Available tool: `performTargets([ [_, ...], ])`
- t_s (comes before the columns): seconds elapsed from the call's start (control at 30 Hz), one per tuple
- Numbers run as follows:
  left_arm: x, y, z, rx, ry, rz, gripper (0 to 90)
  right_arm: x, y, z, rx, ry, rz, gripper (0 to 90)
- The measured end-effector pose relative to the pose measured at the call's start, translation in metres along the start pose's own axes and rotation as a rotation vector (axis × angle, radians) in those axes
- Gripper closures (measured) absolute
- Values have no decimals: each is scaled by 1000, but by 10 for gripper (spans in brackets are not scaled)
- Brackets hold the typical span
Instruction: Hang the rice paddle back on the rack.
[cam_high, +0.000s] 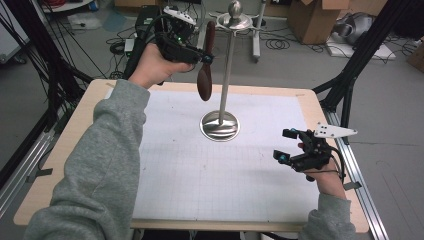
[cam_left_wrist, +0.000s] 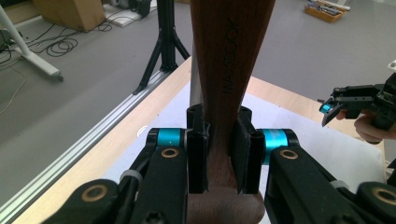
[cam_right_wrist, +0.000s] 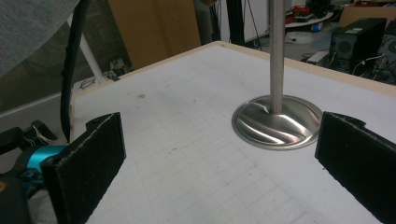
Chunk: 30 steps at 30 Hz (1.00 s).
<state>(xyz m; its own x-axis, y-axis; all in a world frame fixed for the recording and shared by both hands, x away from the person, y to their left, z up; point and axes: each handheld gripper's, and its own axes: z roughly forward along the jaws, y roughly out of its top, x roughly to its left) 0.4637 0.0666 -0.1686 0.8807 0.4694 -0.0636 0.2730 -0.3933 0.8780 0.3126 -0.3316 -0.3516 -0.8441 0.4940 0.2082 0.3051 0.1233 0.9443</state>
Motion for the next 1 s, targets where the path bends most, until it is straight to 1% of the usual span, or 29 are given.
performTargets([
  [0.2, 0, 0, 2, -3, 0, -6, 765, 0, 0, 0, 0, -1, 0, 4],
  [0.23, 0, 0, 3, -3, 5, -16, 746, 0, 0, 0, -1, 0, 3, 4],
  [0.3, -3, 0, 5, 1, 11, 4, 706, 0, 0, 0, -1, -1, 2, 4],
  [0.33, -4, 0, 5, 2, 13, 12, 668, 0, 0, 0, 0, -1, 3, 4],
  [0.43, -4, -1, 6, -6, 28, 15, 609, 0, 0, 0, -1, -2, -2, 4],
  [0.5, -4, -3, 4, -11, 50, 24, 546, 1, 0, 0, -4, -2, 1, 4],
  [0.53, -4, -5, 3, -20, 56, 26, 529, 1, 0, 0, -3, -2, 0, 4],
  [0.57, -4, -7, 0, -33, 51, 32, 517, 0, 0, 0, -4, 0, -1, 4],
  [0.67, -2, -15, -6, -60, 38, 37, 432, 0, 0, 2, -6, 1, 4, 4],
  [0.73, 0, -20, -11, -78, 26, 35, 356, -1, 0, 3, 4, 2, -2, 4],
  [0.8, 1, -25, -16, -106, 10, 49, 291, -1, 0, 5, 5, 4, -6, 4],
  [0.87, 1, -30, -21, -120, 11, 59, 249, 0, 0, 6, 11, 7, -3, 4],
  [0.9, 1, -32, -23, -134, 10, 59, 208, 0, 0, 6, 8, 3, -8, 4],
  [0.97, 0, -37, -28, -155, 14, 64, 187, 1, 1, 7, 12, 5, -4, 4],
  [1.0, -1, -39, -31, -153, 20, 72, 176, 1, 1, 7, 10, 5, -8, 4],
])
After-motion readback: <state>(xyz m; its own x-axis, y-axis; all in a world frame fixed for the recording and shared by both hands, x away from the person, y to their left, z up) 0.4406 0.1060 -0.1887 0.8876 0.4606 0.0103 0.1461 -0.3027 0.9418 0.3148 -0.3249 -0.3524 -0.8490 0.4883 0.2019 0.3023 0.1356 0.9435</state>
